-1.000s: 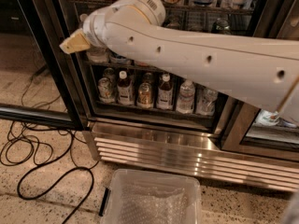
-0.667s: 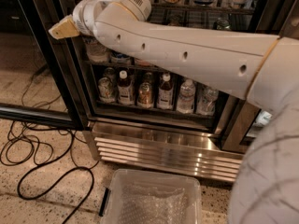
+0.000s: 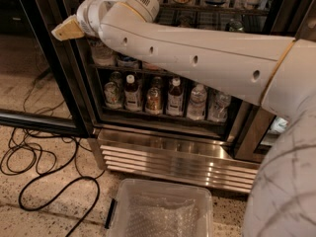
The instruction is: Pick coke can from top shelf of fridge
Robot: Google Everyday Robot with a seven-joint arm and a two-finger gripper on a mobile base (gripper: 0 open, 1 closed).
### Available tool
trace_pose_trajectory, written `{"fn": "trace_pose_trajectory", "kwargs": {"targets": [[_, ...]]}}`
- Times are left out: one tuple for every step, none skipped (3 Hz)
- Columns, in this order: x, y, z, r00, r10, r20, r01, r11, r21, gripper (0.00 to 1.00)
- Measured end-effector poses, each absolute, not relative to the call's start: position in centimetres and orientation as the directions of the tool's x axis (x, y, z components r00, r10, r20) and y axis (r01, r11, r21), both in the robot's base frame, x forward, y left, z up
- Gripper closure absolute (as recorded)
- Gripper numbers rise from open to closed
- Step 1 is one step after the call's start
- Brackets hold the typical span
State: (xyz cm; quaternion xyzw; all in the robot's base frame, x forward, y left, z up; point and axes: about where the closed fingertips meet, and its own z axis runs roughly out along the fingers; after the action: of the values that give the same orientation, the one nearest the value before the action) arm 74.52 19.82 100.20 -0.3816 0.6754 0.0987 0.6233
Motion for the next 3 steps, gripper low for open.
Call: {"fn": "trace_pose_trajectory", "kwargs": {"targets": [[75.8,19.8,101.9,0.099,-0.378,-0.921,-0.612,0.706,-0.356,0.00],[77.4,20.4,103.4,0.120,-0.343,-0.932,-0.594,0.727,-0.344,0.00],[78.5,21.0,105.0,0.158,-0.324,-0.933,-0.575,0.738,-0.354,0.00]]}}
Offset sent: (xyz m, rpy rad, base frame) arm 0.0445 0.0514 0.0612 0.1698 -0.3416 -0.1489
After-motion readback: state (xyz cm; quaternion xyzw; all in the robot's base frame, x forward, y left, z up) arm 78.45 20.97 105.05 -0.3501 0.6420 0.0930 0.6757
